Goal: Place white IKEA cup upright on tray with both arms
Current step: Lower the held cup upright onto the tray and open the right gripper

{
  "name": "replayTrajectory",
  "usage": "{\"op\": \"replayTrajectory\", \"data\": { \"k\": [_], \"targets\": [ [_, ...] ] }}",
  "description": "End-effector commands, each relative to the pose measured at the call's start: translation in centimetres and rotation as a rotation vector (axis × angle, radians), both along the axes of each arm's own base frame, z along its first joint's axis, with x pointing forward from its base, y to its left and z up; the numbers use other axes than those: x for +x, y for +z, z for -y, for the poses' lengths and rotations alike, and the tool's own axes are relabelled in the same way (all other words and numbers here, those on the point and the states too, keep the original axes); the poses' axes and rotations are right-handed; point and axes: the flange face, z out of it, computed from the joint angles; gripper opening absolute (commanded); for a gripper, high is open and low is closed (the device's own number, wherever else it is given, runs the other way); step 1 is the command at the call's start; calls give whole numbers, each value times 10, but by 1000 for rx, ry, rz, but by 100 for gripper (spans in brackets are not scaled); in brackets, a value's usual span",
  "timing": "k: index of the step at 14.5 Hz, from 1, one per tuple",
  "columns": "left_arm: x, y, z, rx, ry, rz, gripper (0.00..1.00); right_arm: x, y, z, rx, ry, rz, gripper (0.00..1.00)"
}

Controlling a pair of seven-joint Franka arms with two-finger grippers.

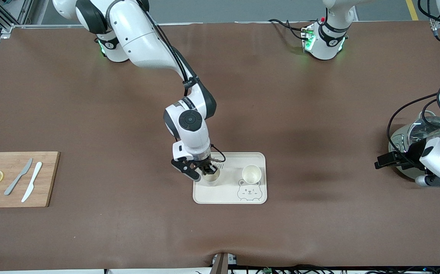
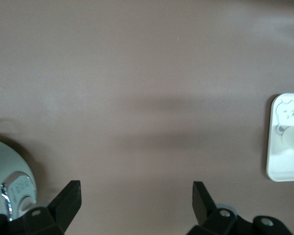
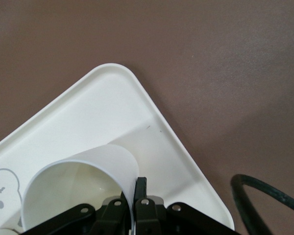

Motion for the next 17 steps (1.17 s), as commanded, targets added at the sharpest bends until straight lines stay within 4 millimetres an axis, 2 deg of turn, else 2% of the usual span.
{"op": "replayTrajectory", "data": {
  "k": [1, 2, 3, 4, 6, 9, 12, 14, 16, 17],
  "targets": [
    [-2, 18, 57, 37, 56, 27, 100, 0, -6, -3, -7, 15, 0, 79],
    [-4, 22, 60, 72, 35, 30, 100, 0, -4, -3, -4, 12, 0, 100],
    [-9, 29, 65, 74, 21, 13, 100, 1, -2, -3, -5, 15, 2, 100],
    [-19, 41, 77, 82, -9, -10, 100, 4, 2, 2, -2, 8, 3, 100],
    [-36, 67, 87, 95, -27, -27, 100, 8, 19, 3, 4, 35, 13, 100],
    [-53, 85, 120, 110, -53, -44, 100, 12, 42, 13, -15, 71, -14, 100],
    [-65, 102, 130, 110, -52, -44, 100, 8, 93, 22, -35, 99, -62, 100],
    [-70, 103, 141, 119, -87, -53, 100, 9, 150, 46, -41, 134, -102, 100],
    [-68, 100, 137, 139, -88, -55, 100, -2, 209, 72, -54, 169, -168, 100],
    [-68, 100, 137, 139, -95, -55, 100, -9, 241, 92, -56, 190, -201, 100]
  ]
}}
